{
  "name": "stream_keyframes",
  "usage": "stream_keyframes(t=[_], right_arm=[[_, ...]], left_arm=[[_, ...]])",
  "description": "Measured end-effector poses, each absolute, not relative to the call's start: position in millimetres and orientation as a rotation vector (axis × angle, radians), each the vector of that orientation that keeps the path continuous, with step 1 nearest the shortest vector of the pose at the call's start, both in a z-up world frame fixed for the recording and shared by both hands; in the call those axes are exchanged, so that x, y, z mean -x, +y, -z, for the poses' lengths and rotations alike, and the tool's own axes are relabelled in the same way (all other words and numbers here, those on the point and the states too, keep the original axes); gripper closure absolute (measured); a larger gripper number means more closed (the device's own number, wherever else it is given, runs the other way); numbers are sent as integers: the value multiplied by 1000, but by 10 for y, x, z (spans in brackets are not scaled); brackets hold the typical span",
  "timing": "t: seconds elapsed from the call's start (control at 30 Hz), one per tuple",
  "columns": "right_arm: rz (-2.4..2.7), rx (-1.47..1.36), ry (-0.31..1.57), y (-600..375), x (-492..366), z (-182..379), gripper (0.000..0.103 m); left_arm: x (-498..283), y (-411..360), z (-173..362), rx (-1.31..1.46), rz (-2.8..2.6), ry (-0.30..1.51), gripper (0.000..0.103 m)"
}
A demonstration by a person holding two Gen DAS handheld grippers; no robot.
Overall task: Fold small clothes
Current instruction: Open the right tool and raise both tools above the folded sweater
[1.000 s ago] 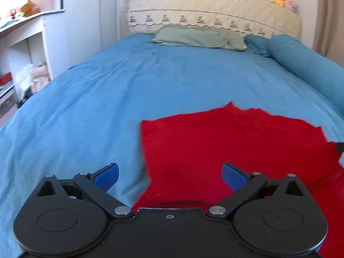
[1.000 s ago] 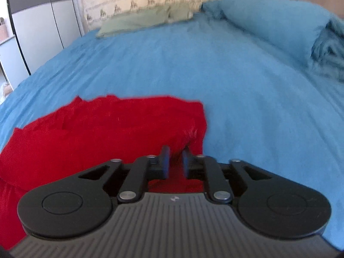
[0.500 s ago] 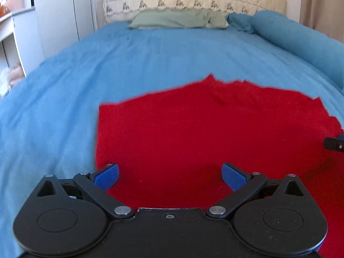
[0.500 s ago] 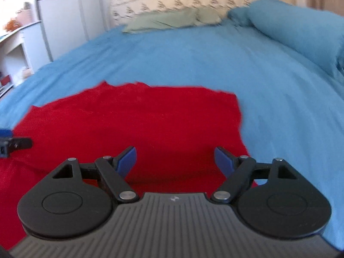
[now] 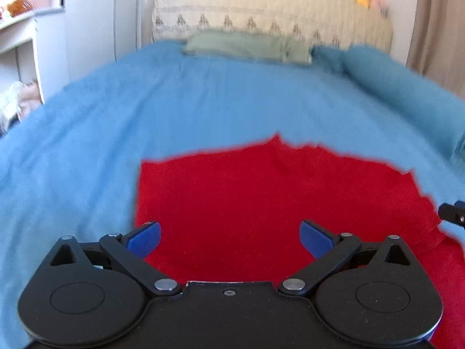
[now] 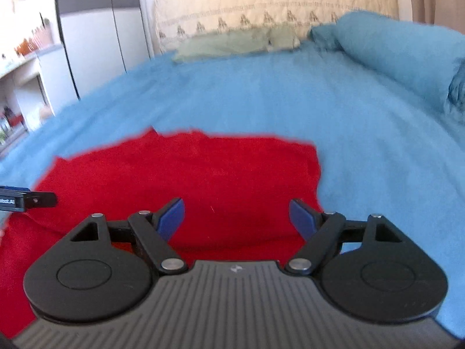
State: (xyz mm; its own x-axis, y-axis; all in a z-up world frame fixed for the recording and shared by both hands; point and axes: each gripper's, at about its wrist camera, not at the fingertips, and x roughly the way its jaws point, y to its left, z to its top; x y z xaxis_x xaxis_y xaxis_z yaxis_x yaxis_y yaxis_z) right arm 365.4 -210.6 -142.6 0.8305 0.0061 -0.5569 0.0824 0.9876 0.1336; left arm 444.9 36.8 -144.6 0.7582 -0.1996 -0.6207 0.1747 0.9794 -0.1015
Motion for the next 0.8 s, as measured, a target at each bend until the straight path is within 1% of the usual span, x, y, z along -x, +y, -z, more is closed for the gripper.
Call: stream_keyframes(t=[0.13, 0.23, 0.3, 0.33, 0.47, 0.6, 0.7, 0.8], right_arm=[[21, -126, 517, -2127, -3273, 853, 8], [12, -117, 501, -2172, -2954, 419, 7], [4, -137, 492, -2211, -2677, 128, 4], [0, -153, 480, -2231, -2523, 4, 0], [2, -154, 450, -2250, -1890, -433, 0], [16, -144, 469, -2255, -1253, -664, 0], [28, -140, 491, -2265, -793, -662, 0], [60, -123, 533, -2266, -453, -473, 0]], left_arm=[[-3966, 438, 892, 53, 183, 584, 0], [-3539, 529, 469, 69, 167, 541, 0], [-3260, 594, 235, 88, 148, 527, 0], [-3070, 647, 93, 97, 134, 515, 0], [-2411, 782, -243, 96, 80, 487, 0], [-1829, 896, -242, 97, 68, 515, 0], [-1522, 953, -16, 89, 84, 563, 0], [-1340, 1011, 360, 106, 75, 667, 0]])
